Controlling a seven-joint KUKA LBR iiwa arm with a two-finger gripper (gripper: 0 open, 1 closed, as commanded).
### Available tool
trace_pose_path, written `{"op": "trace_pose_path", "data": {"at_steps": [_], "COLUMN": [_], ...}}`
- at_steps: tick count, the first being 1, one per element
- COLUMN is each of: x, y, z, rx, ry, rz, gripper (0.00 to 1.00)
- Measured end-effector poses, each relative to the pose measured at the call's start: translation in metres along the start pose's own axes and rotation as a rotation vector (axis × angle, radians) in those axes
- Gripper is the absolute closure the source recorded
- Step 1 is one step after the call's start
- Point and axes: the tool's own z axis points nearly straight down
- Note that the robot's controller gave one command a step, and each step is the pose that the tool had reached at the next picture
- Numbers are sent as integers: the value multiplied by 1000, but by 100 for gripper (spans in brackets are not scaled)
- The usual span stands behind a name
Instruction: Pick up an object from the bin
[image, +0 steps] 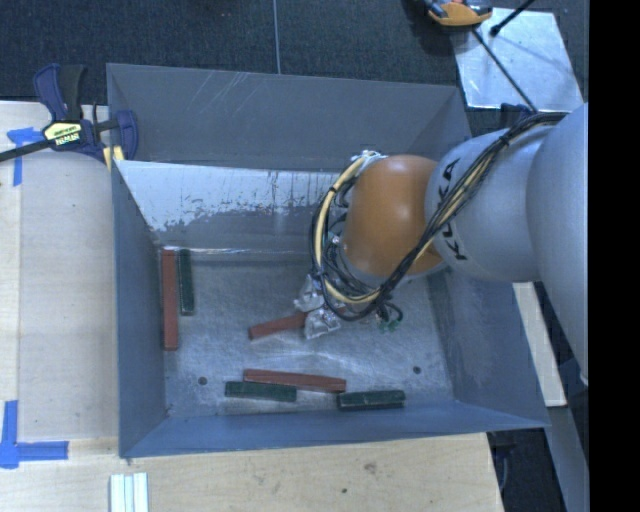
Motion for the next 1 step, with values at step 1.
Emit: {"op": "trace_pose_path", "data": {"at_steps": [1], "x": [-9], "y": [-2], "z": [-133], "rx": [-4], "ry": [22], "rz": [-3], "gripper": [100]}}
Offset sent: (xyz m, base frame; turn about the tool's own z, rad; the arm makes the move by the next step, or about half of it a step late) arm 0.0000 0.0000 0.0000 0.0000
